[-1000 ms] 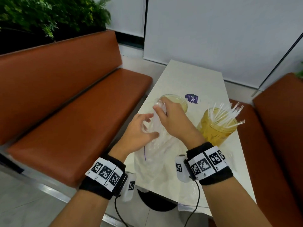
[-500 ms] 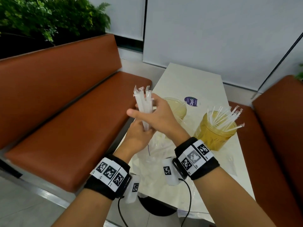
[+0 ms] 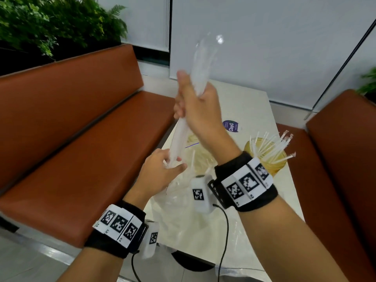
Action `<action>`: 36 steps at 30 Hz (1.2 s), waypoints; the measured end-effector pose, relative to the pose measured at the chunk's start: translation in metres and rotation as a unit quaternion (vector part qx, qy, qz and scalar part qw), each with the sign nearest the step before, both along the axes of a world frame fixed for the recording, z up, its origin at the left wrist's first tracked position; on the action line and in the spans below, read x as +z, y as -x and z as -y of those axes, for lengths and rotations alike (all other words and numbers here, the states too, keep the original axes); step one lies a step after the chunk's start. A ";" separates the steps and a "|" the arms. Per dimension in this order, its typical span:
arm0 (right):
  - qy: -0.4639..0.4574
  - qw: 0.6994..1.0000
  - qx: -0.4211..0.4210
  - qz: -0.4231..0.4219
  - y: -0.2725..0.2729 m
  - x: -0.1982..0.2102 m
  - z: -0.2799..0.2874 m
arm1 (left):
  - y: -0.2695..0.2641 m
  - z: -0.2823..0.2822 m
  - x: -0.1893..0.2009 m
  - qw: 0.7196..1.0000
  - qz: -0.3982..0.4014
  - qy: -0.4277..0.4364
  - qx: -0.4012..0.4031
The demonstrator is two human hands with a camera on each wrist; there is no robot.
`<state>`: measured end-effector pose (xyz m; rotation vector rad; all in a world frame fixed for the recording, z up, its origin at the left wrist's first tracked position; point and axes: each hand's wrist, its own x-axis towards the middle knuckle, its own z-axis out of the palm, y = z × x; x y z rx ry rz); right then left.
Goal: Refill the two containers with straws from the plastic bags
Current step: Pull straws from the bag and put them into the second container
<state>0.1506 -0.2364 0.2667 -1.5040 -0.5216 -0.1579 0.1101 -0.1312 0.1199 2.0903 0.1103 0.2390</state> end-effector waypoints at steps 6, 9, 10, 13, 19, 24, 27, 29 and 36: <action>-0.111 0.988 -0.052 0.092 -0.014 0.070 0.071 | -0.004 -0.006 -0.006 0.999 0.012 -0.022 0.025; -0.115 0.973 -0.148 0.137 -0.039 0.076 0.115 | -0.006 -0.009 -0.009 1.000 0.013 -0.012 0.020; -0.112 0.967 -0.180 0.140 -0.051 0.073 0.130 | -0.005 -0.009 -0.009 1.000 0.015 -0.012 0.017; -0.100 0.956 -0.248 0.124 -0.085 0.047 0.167 | -0.005 -0.008 -0.008 1.000 0.013 -0.008 0.013; 0.000 0.944 -0.329 0.039 -0.131 -0.046 0.206 | -0.003 -0.007 -0.007 1.000 0.016 -0.023 0.013; 0.078 0.929 -0.351 -0.081 -0.140 -0.127 0.216 | -0.003 -0.007 -0.007 1.000 0.020 -0.009 0.014; 0.073 0.926 -0.353 -0.108 -0.138 -0.143 0.219 | -0.001 -0.007 -0.006 1.000 0.016 -0.003 0.013; 0.006 0.932 -0.349 -0.093 -0.136 -0.136 0.220 | 0.000 -0.007 -0.006 1.000 0.020 -0.004 0.014; 0.134 0.908 -0.390 -0.078 -0.143 -0.141 0.229 | 0.000 -0.005 -0.005 1.000 0.015 0.009 0.019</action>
